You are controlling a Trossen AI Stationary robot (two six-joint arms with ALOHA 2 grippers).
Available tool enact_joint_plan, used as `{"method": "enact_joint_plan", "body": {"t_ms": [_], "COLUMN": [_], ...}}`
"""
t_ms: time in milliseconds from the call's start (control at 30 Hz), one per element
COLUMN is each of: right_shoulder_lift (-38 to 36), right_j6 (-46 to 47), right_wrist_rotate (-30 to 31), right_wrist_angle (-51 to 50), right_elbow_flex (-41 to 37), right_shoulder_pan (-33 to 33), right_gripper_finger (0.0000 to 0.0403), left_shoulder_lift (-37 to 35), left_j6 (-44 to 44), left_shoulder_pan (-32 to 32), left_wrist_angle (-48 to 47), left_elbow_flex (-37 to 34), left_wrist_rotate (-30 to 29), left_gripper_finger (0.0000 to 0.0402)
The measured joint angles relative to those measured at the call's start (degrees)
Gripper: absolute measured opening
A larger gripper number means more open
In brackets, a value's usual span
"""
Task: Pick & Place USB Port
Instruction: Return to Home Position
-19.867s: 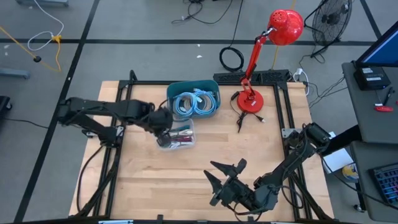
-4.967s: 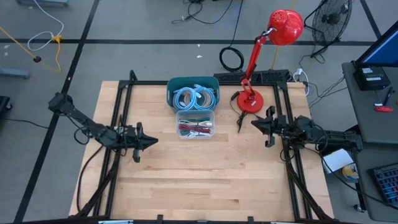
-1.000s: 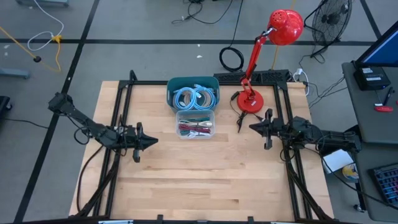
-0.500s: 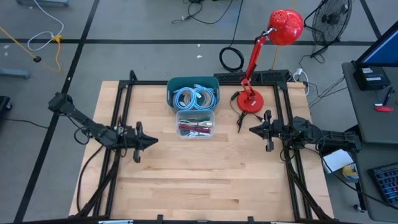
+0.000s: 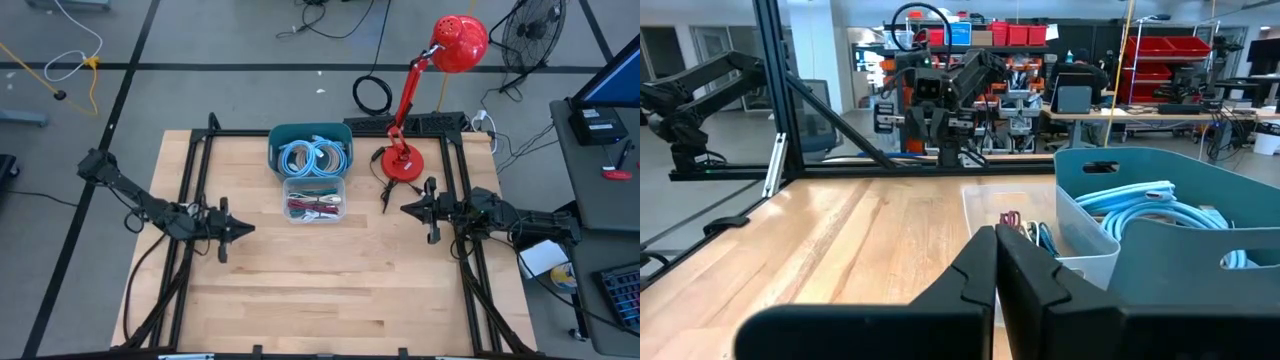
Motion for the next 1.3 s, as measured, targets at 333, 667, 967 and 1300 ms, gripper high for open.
{"method": "enact_joint_plan", "body": {"t_ms": [333, 667, 967, 1300], "right_shoulder_lift": [0.0, 0.0, 0.0, 0.0], "right_j6": [0.0, 0.0, 0.0, 0.0], "right_wrist_rotate": [0.0, 0.0, 0.0, 0.0], "right_wrist_angle": [0.0, 0.0, 0.0, 0.0], "right_elbow_flex": [0.0, 0.0, 0.0, 0.0], "right_shoulder_pan": [0.0, 0.0, 0.0, 0.0], "right_gripper_finger": [0.0000, 0.0000, 0.0000, 0.0000], "left_shoulder_lift": [-0.1, -0.1, -0.1, -6.5], "left_j6": [-3.4, 4.7, 4.6, 6.0], "left_shoulder_pan": [4.2, 18.6, 27.3, 31.0], "left_wrist_angle": [-4.6, 0.6, -4.4, -3.5], "left_elbow_flex": [0.0, 0.0, 0.0, 0.0], "left_wrist_rotate": [1.8, 30.3, 30.9, 38.0], "left_gripper_finger": [0.0026, 0.0026, 0.0026, 0.0026]}}
